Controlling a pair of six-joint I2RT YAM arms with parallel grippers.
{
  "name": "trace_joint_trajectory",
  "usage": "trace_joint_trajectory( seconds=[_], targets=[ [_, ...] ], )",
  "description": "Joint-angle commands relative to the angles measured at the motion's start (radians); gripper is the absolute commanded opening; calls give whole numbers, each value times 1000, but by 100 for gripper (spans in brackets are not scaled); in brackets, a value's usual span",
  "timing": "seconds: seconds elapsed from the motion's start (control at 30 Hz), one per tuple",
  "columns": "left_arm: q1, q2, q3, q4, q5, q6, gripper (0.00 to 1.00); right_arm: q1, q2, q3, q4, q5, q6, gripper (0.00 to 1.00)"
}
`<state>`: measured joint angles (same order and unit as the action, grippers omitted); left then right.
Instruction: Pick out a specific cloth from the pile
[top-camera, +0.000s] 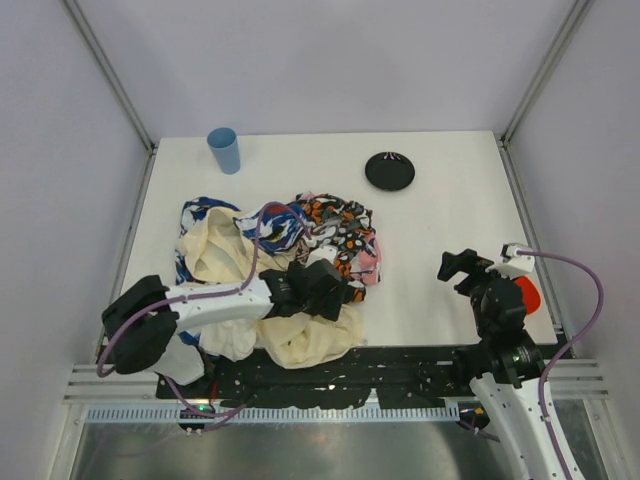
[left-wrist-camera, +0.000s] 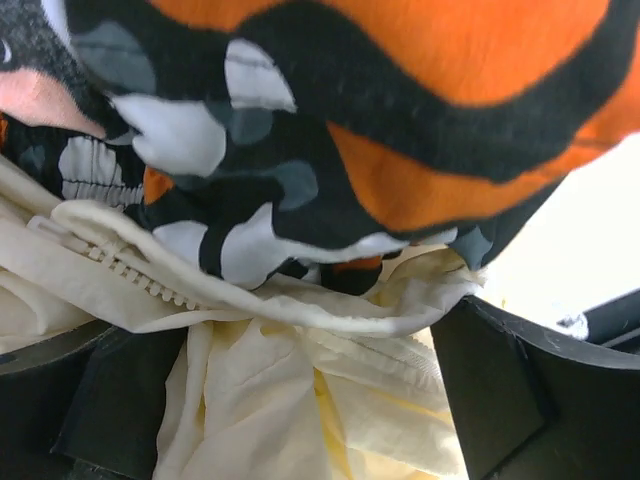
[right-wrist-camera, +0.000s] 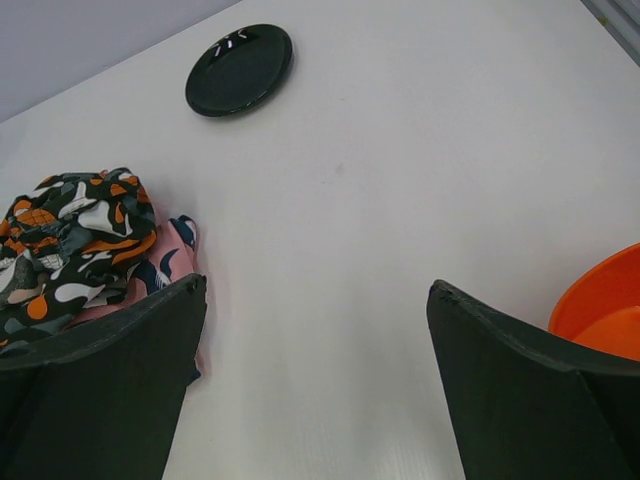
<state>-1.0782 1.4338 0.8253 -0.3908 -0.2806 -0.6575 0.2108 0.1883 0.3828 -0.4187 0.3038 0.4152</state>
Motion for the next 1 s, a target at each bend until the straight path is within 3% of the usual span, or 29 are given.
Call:
trace_joint_trajectory(
  seconds=[0.0, 0.13, 0.17, 0.2, 0.27, 0.3, 0.47, 0.63, 0.8, 0.97],
  targets=[
    [-2, 127, 107, 86, -107, -162, 100, 4, -18, 8, 43, -2, -4, 95],
    [1, 250, 170, 30, -123, -217, 98, 2, -26, 7, 44, -8, -4, 95],
    [0, 258, 163, 44, -129, -234, 91, 4, -27, 7, 43, -14, -3, 95],
    [1, 258, 128, 103, -129, -247, 74, 4, -29, 7, 43, -17, -6, 95],
    [6, 249, 65, 182, -144, -292, 16, 4, -29, 8, 44, -19, -7, 95],
    [9, 237, 46, 196, -146, -297, 0, 4, -29, 7, 44, -19, -7, 95],
    [11, 93, 54, 148, -282, -191, 0, 4, -32, 7, 47, -31, -10, 95],
    [46, -123, 116, 162, -518, 14, 0, 4, -39, 4, 47, -32, -10, 95],
    [199, -295, 152, 248, -483, 140, 0, 4, -47, -2, 51, -31, -12, 95],
    [323, -380, 175, 207, -517, 199, 0, 4, -38, -5, 67, -52, -19, 95]
  ],
)
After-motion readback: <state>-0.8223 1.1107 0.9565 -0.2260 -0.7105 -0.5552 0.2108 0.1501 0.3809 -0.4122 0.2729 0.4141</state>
